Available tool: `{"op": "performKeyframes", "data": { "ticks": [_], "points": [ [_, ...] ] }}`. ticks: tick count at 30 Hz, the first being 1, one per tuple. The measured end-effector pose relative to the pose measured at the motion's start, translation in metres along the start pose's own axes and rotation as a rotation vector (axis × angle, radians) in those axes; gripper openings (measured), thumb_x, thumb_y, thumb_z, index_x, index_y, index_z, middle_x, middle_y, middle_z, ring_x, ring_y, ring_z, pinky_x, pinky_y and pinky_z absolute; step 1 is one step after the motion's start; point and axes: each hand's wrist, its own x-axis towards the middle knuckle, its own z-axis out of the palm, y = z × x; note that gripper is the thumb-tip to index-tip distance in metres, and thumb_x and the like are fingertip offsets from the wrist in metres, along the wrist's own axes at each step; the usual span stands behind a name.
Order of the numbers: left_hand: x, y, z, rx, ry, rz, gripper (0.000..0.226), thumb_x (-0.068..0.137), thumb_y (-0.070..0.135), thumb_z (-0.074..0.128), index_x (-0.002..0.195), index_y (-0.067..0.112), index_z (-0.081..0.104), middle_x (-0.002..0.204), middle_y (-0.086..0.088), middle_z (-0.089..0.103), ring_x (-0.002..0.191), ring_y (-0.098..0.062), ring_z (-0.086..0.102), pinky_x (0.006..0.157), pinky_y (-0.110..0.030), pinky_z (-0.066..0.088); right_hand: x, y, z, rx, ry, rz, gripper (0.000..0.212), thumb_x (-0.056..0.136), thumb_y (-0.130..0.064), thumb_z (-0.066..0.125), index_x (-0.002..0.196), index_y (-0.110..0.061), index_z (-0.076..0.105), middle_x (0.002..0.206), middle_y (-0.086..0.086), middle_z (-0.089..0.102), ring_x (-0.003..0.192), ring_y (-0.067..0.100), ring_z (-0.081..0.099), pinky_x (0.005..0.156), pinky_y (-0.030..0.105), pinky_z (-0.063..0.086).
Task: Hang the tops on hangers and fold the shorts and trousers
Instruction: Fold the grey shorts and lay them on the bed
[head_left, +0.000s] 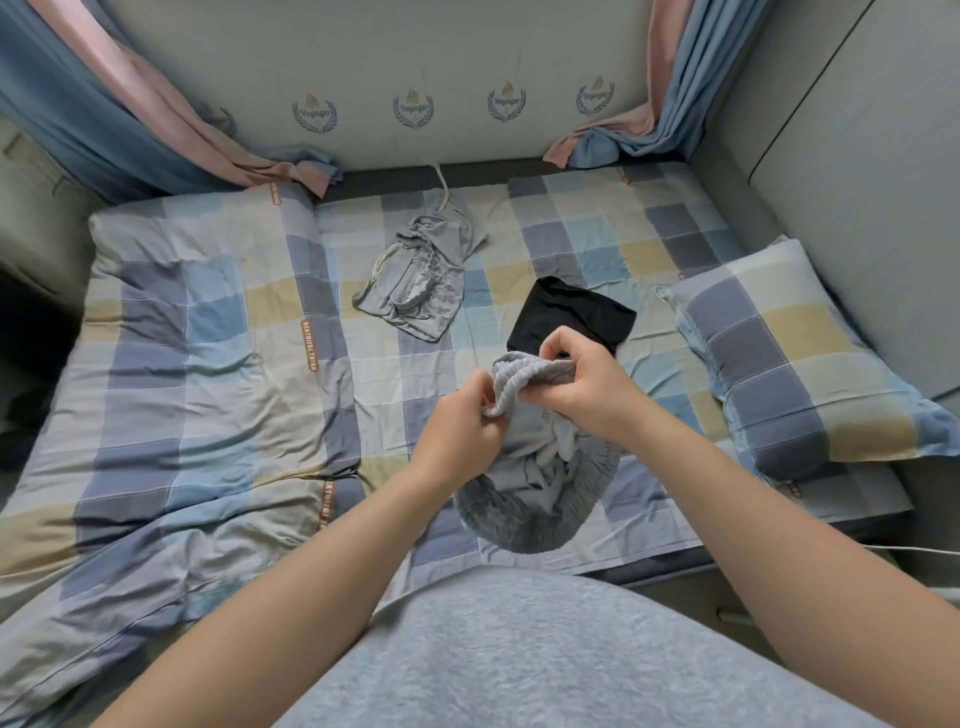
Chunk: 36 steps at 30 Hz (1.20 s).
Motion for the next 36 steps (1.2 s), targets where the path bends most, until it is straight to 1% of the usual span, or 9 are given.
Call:
{"op": "performKeyframes", "data": {
  "ticks": [4, 8, 12, 19, 24, 26, 30, 34, 36],
  "points": [
    [0.001, -0.014, -0.016, 0.098, 0.023, -0.074, 0.017, 0.088, 0.004, 0.056, 0.093, 0.016, 0.045, 0.067, -0.009, 0.055, 0.058, -0.027, 0.047, 0.053, -0.035, 0.036, 0.005, 0.008, -0.012, -0.448, 0.074, -0.001, 0.028, 0.087, -0.015, 0.070, 0.082, -0.020, 0.043, 0.066, -0.004, 0.053, 0.059, 0.018, 0.048, 0.054, 0.038, 0.037],
    [0.016, -0.020, -0.041, 0.272, 0.185, -0.116, 0.028, 0.080, -0.007, 0.051, 0.094, 0.017, 0.048, 0.066, -0.006, 0.053, 0.064, -0.031, 0.053, 0.050, -0.034, 0.034, 0.007, 0.023, -0.014, -0.981, 0.189, 0.089, 0.023, 0.079, 0.003, 0.047, 0.083, -0.018, 0.039, 0.075, 0.001, 0.044, 0.068, 0.035, 0.049, 0.054, 0.035, 0.031],
    [0.028, -0.025, -0.059, 0.349, 0.231, -0.182, 0.028, 0.075, -0.007, 0.046, 0.090, 0.016, 0.052, 0.070, 0.001, 0.048, 0.065, -0.020, 0.047, 0.050, -0.031, 0.028, 0.012, 0.036, -0.011, -1.086, 0.229, 0.172, 0.019, 0.085, 0.002, 0.047, 0.094, -0.014, 0.041, 0.093, 0.005, 0.042, 0.070, 0.032, 0.046, 0.059, 0.036, 0.033],
    [0.023, -0.080, -0.096, 0.441, 0.252, -0.432, 0.022, 0.077, -0.002, 0.051, 0.089, 0.015, 0.057, 0.100, -0.013, 0.059, 0.090, -0.030, 0.052, 0.073, -0.034, 0.040, 0.018, 0.058, -0.052, -1.093, 0.253, 0.409, 0.020, 0.088, 0.004, 0.043, 0.100, -0.012, 0.041, 0.089, 0.013, 0.056, 0.077, 0.034, 0.054, 0.062, 0.037, 0.038],
    [0.008, -0.105, -0.109, 0.475, 0.241, -0.588, 0.020, 0.079, 0.002, 0.053, 0.090, 0.018, 0.059, 0.100, -0.010, 0.061, 0.095, -0.033, 0.059, 0.077, -0.039, 0.050, 0.018, 0.068, -0.069, -0.844, 0.274, 0.610, 0.017, 0.089, -0.002, 0.042, 0.085, -0.016, 0.051, 0.088, 0.010, 0.059, 0.076, 0.029, 0.058, 0.060, 0.035, 0.047],
    [0.008, -0.112, -0.111, 0.247, 0.266, -0.666, 0.019, 0.084, -0.001, 0.052, 0.092, 0.013, 0.062, 0.096, -0.015, 0.066, 0.082, -0.032, 0.062, 0.067, -0.037, 0.053, 0.018, 0.070, -0.068, -0.529, 0.322, 0.648, 0.024, 0.089, 0.001, 0.040, 0.083, -0.014, 0.057, 0.087, 0.014, 0.062, 0.073, 0.031, 0.063, 0.058, 0.039, 0.059],
    [0.002, -0.107, -0.117, -0.370, 0.202, -0.782, 0.028, 0.096, -0.008, 0.040, 0.106, 0.007, 0.062, 0.092, -0.021, 0.064, 0.065, -0.029, 0.064, 0.042, -0.028, 0.054, 0.012, 0.062, -0.065, -0.034, 0.263, 0.710, 0.031, 0.091, 0.007, 0.039, 0.080, -0.015, 0.058, 0.073, 0.013, 0.058, 0.047, 0.022, 0.057, 0.045, 0.026, 0.051],
    [-0.004, -0.101, -0.129, -0.564, 0.050, -0.709, 0.026, 0.094, -0.009, 0.037, 0.095, 0.008, 0.058, 0.085, -0.016, 0.056, 0.068, -0.025, 0.057, 0.053, -0.029, 0.055, 0.007, 0.056, -0.075, 0.288, 0.170, 0.779, 0.008, 0.097, -0.007, 0.053, 0.100, -0.013, 0.056, 0.084, 0.009, 0.049, 0.060, 0.017, 0.049, 0.045, 0.025, 0.054],
    [-0.004, -0.098, -0.129, -0.532, 0.057, -0.701, 0.020, 0.096, 0.001, 0.041, 0.086, 0.013, 0.053, 0.073, -0.010, 0.046, 0.059, -0.020, 0.045, 0.058, -0.029, 0.047, 0.005, 0.055, -0.083, 0.529, 0.105, 0.753, 0.014, 0.093, -0.010, 0.062, 0.107, -0.011, 0.058, 0.089, 0.010, 0.054, 0.072, 0.017, 0.054, 0.058, 0.027, 0.061]
  ]
}}
